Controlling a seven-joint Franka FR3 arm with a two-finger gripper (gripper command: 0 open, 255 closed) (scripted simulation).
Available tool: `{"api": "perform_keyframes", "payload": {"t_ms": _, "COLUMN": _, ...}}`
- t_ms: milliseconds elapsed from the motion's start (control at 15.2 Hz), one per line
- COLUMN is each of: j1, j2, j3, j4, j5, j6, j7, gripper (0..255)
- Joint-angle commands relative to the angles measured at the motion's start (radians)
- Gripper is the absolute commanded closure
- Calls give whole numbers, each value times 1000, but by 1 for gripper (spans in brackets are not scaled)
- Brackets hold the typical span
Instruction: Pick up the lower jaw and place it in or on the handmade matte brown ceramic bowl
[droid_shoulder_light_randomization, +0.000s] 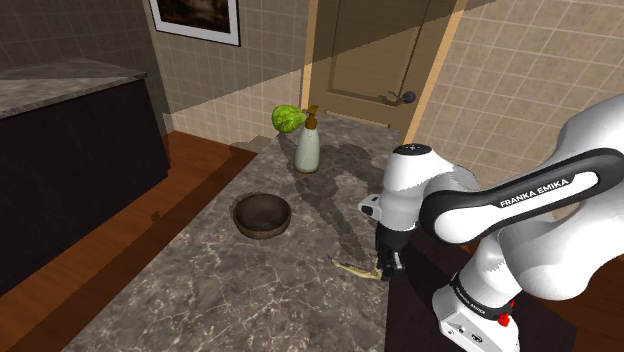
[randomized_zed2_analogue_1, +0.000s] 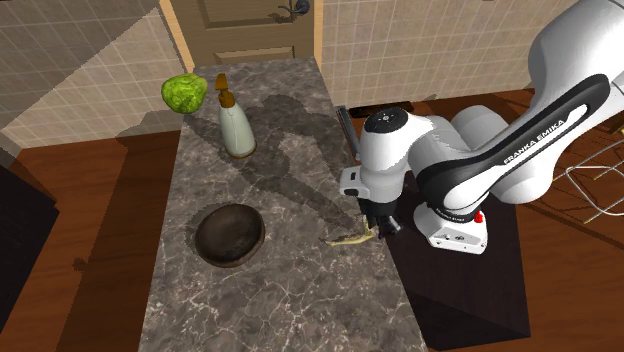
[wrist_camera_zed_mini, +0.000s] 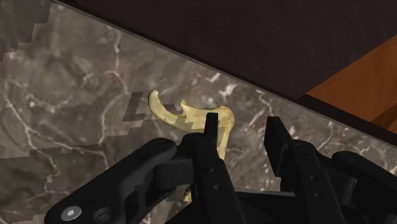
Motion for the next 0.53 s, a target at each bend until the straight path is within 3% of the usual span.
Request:
{"api": "perform_keyframes", "payload": {"t_ms": 0, "j1": -13, "j2": 26, "j3": 68, "j4": 27, "j5": -32, "j6": 28, "j7": 89, "gripper": 0}}
{"api": "perform_keyframes", "payload": {"t_ms": 132, "j1": -57, "j2": 76, "j3": 189, "j4": 81, "j5": -105, "j6": 62, "j7": 242, "gripper": 0}}
{"api": "perform_keyframes", "payload": {"t_ms": 462, "j1": -65, "j2": 154, "j3": 206, "j4": 51, "j5": -101, "j6": 170, "j7": 246, "gripper": 0}}
